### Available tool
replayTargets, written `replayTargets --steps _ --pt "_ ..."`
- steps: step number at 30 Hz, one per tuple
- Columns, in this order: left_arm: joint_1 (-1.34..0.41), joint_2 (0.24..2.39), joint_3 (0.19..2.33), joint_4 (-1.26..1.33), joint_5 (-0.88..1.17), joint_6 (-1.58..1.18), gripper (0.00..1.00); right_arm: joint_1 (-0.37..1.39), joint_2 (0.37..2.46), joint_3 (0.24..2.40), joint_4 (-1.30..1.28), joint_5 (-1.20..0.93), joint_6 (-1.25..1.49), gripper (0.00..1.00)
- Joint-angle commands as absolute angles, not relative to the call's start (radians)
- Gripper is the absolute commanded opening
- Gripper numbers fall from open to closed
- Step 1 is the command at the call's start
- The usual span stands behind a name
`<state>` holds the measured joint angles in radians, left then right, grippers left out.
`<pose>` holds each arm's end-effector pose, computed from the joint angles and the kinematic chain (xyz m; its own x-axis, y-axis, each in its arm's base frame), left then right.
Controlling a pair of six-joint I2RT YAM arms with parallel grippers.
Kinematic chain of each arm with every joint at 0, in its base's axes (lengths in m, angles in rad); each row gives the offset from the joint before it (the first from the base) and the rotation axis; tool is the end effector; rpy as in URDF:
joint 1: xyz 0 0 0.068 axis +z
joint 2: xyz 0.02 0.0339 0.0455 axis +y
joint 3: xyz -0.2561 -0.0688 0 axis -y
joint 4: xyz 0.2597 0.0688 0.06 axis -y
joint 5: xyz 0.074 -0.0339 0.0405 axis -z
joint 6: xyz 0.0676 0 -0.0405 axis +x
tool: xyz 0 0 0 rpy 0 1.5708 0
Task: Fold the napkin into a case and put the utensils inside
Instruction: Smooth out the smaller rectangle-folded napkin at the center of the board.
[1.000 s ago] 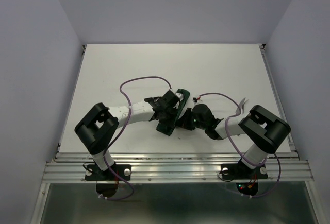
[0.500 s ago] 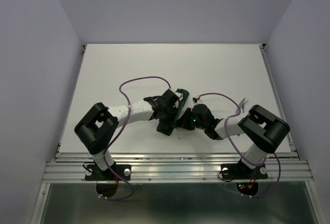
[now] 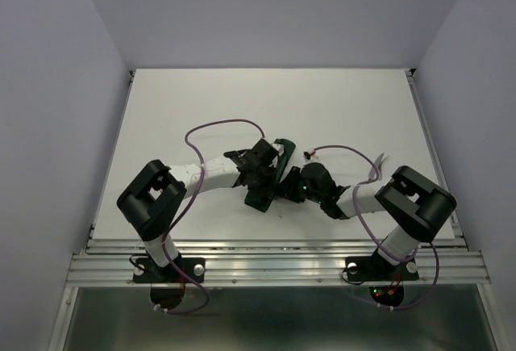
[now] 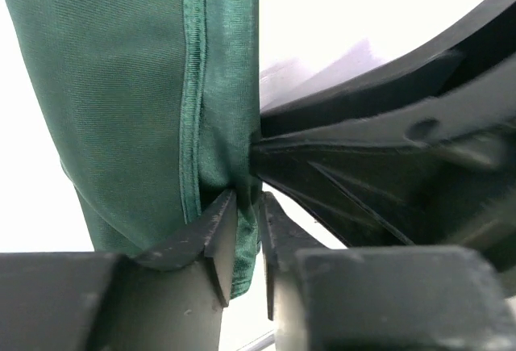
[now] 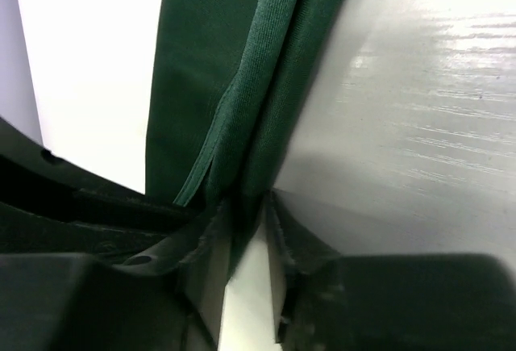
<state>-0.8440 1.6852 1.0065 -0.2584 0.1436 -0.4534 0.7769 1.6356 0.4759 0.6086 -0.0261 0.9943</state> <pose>0.2403 -0.2848 0.1380 -0.8300 0.2810 -0.4818 0.4810 0.7981 -0.3630 0.2241 0.2228 0.0808 -0.8044 0.3845 -0.4529 -0.0776 0.6878 0.7217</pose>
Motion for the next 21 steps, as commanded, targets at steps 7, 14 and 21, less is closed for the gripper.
replayTargets --steps 7,14,21 --pt "-0.844 1.614 1.057 -0.311 0.115 -0.419 0.51 0.787 1.438 0.454 0.454 0.136 0.944 0.42" --pt "-0.845 1.583 1.086 -0.340 0.124 -0.408 0.68 0.787 1.281 0.430 0.295 0.285 0.888 0.46" --pt "-0.894 1.580 1.169 -0.416 -0.118 -0.402 0.77 0.756 1.178 0.413 0.192 0.382 0.871 0.52"
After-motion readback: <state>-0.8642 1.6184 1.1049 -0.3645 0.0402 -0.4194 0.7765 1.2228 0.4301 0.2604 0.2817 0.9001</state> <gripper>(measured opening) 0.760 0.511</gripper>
